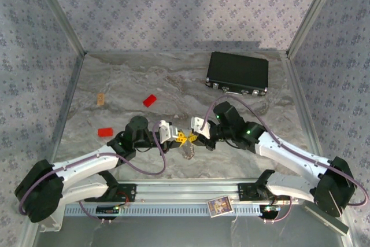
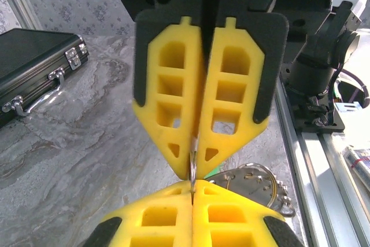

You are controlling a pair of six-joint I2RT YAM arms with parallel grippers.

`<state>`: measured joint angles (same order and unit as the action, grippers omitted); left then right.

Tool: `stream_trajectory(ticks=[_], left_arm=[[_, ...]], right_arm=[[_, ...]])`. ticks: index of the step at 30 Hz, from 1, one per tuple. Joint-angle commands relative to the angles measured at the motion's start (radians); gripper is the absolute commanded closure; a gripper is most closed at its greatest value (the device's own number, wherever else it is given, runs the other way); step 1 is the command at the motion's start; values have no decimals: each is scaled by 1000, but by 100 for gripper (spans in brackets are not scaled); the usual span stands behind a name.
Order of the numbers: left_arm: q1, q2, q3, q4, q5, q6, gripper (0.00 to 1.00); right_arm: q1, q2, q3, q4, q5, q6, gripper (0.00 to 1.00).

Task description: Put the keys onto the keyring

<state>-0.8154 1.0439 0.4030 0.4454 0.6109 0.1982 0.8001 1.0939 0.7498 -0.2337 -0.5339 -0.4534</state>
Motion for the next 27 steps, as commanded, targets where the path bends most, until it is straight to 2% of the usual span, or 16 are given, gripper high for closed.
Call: stream_trajectory(ticks=[1, 2, 4, 5, 7, 12, 16, 24, 27], left_arm=[[-7, -2, 21, 52, 18, 11, 100], [-7, -4, 24, 44, -1, 8, 97], [-6, -14, 31, 9, -46, 14, 80], [-6, -18, 37, -15, -58, 21, 76], [-6, -29, 54, -71, -70, 42, 73], [-7, -41, 93, -191, -82, 89, 73], [-7, -36, 109, -213, -70, 98, 74], [-7, -38, 126, -228, -57, 109, 81], [-7, -52, 115, -197, -63, 100, 87]], right_arm=[[3, 4, -2, 30, -15, 15, 100], [3, 1, 4, 19, -11, 11, 100], [5, -5, 20, -21, 7, -9, 100], [6, -6, 29, -45, 20, -20, 100], [15, -2, 58, -105, 53, -55, 100], [40, 32, 143, -245, 128, -137, 100], [70, 62, 195, -298, 174, -172, 100], [124, 90, 242, -297, 206, -184, 100], [133, 92, 242, -281, 200, -176, 100]])
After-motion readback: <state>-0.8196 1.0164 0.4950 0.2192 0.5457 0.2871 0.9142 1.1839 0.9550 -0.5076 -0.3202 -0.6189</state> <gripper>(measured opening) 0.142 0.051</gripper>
